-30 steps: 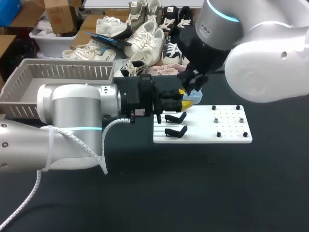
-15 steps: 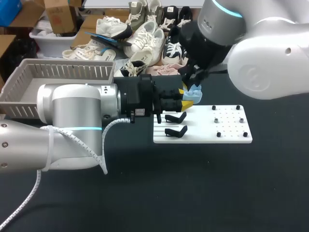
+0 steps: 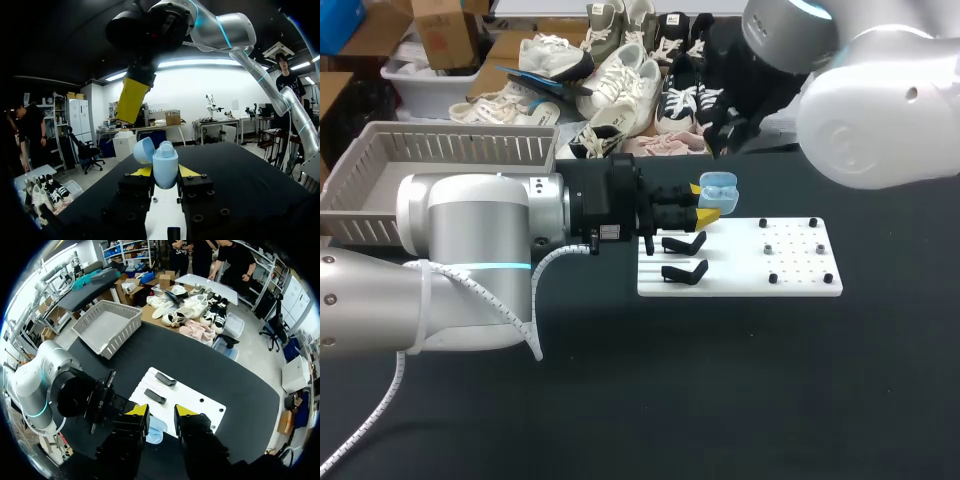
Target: Pick up each earbud case from the left stands, insert the matching earbuds, close the lid, and place the case in the box.
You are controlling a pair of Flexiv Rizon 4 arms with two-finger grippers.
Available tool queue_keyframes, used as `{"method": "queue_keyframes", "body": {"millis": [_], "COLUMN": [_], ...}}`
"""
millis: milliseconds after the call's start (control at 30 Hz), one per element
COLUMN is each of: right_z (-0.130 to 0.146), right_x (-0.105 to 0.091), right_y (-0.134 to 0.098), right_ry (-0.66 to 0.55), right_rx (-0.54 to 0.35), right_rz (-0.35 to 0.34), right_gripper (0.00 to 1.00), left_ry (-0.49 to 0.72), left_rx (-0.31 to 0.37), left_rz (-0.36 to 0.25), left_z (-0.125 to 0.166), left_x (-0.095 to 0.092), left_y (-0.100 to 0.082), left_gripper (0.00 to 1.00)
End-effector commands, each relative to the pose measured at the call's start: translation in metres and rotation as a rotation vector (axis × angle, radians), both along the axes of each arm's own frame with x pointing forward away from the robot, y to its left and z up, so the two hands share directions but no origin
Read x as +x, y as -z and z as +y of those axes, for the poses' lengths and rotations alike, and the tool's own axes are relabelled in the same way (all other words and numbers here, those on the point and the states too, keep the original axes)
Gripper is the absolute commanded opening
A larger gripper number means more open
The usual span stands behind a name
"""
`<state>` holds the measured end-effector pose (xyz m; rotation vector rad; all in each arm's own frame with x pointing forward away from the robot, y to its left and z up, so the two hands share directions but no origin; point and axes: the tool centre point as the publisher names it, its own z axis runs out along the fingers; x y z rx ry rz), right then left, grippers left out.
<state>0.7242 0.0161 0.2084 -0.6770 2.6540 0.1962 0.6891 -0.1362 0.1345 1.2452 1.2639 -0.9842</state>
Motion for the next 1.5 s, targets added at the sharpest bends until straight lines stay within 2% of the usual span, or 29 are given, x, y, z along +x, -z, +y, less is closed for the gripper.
{"method": "queue_keyframes", "body": {"millis": [33,200,567,1500], "right_z": [-0.001,-0.003,-0.005,-0.011], "right_x": [0.016,0.024,0.009,-0.02], "right_y": [0.005,0.019,0.038,0.031], "right_ry": [0.027,0.051,0.055,0.059], "right_rx": [0.002,-0.006,-0.012,0.009], "right_rz": [0.018,0.049,0.095,0.084], "right_gripper": [0.29,0.29,0.28,0.26], "left_ry": [-0.002,-0.002,-0.002,-0.002], "left_rx": [0.001,0.001,0.001,0.001], "left_rz": [0.0,0.0,0.0,0.0], "left_z": [0.0,0.0,0.0,0.0], "left_x": [0.0,0.0,0.0,0.0], "left_y": [0.0,0.0,0.0,0.0], "left_gripper": [0.0,0.0,0.0,0.0]}}
